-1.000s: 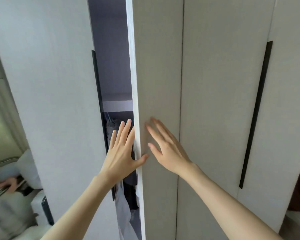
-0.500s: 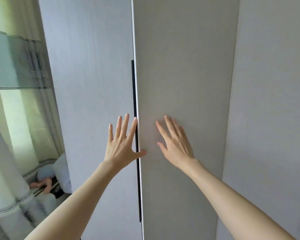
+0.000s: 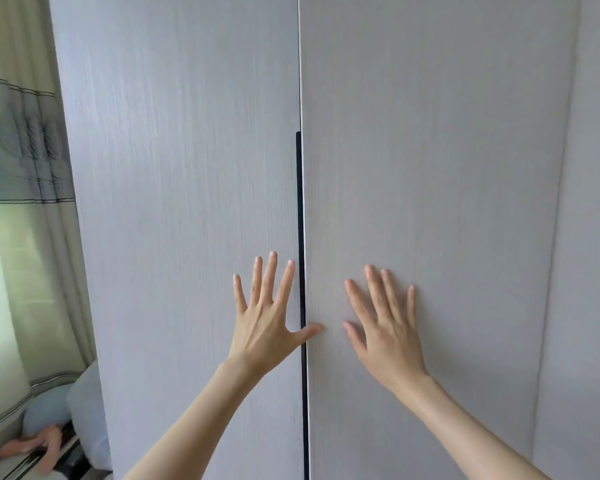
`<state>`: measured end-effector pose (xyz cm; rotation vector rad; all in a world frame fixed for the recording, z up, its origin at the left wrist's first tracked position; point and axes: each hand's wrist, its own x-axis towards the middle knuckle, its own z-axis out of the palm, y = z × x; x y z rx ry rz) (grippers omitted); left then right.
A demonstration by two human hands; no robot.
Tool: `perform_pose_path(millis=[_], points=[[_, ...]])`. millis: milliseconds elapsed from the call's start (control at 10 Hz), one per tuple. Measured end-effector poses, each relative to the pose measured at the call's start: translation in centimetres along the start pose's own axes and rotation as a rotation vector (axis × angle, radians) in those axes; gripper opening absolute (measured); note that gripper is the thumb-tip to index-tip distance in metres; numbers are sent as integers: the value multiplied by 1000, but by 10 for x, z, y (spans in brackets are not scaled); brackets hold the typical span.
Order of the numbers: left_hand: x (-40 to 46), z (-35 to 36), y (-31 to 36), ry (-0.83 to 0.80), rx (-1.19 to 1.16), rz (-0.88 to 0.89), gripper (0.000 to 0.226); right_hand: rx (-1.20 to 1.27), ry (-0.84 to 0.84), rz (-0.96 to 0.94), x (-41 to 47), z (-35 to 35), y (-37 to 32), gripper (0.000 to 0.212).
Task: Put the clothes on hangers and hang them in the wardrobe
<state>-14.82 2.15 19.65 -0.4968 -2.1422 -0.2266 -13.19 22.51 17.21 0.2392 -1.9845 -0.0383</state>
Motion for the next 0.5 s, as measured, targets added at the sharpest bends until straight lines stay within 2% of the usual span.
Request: perform_pose_path(millis=[100,400,500], points=[[26,7,-2,112,-37,30,92,-46,9,9,7,15,2,53],[62,33,-20,185,38,85,89,-89,27,-132,19,29,23,50],[61,41,-20,238,32,84,89,109,89,-124,34,11,31,39]])
